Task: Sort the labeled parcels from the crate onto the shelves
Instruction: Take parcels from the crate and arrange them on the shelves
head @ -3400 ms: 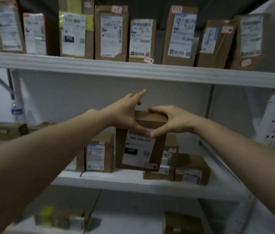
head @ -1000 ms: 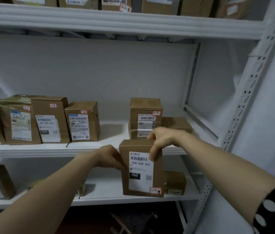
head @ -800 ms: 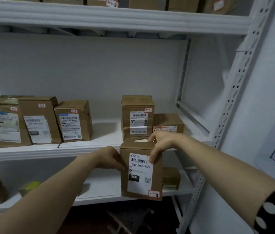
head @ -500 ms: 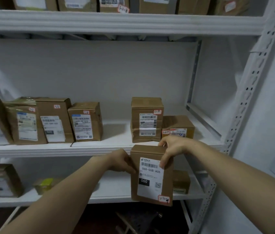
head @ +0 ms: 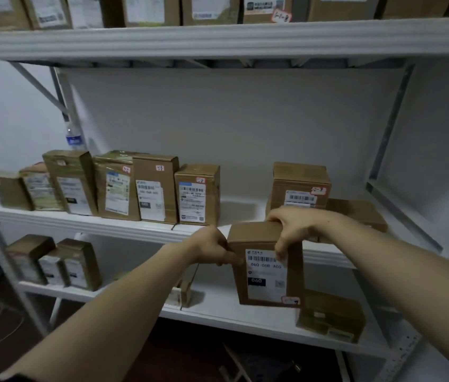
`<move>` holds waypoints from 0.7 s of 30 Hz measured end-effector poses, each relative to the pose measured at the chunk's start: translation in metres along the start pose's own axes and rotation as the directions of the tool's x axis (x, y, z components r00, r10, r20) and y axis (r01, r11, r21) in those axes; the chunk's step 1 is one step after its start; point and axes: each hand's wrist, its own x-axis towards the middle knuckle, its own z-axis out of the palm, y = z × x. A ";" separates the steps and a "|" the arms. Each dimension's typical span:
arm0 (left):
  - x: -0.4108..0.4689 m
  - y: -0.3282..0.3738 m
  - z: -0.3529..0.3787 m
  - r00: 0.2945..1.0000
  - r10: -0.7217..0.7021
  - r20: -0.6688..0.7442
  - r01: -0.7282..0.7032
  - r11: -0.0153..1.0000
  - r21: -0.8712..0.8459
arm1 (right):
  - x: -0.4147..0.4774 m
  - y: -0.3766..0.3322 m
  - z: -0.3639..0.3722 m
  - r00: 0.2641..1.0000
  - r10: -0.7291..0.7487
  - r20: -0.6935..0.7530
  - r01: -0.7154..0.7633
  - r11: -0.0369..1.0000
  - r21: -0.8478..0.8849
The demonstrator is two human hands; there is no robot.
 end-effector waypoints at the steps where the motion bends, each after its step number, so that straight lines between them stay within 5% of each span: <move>1: -0.001 -0.004 -0.008 0.999 -0.003 -0.038 0.003 1.000 -0.010 | 0.005 -0.006 -0.007 1.000 -0.017 -0.023 0.017 1.000 -0.014; 8: 0.010 -0.030 -0.046 0.974 -0.011 -0.228 0.006 1.000 -0.023 | 0.040 -0.037 -0.055 0.972 -0.056 -0.227 0.048 0.998 -0.041; 21: 0.066 -0.051 -0.041 0.992 0.013 -0.125 -0.003 0.996 0.084 | 0.102 -0.043 -0.077 0.931 -0.030 -0.364 -0.088 0.949 -0.302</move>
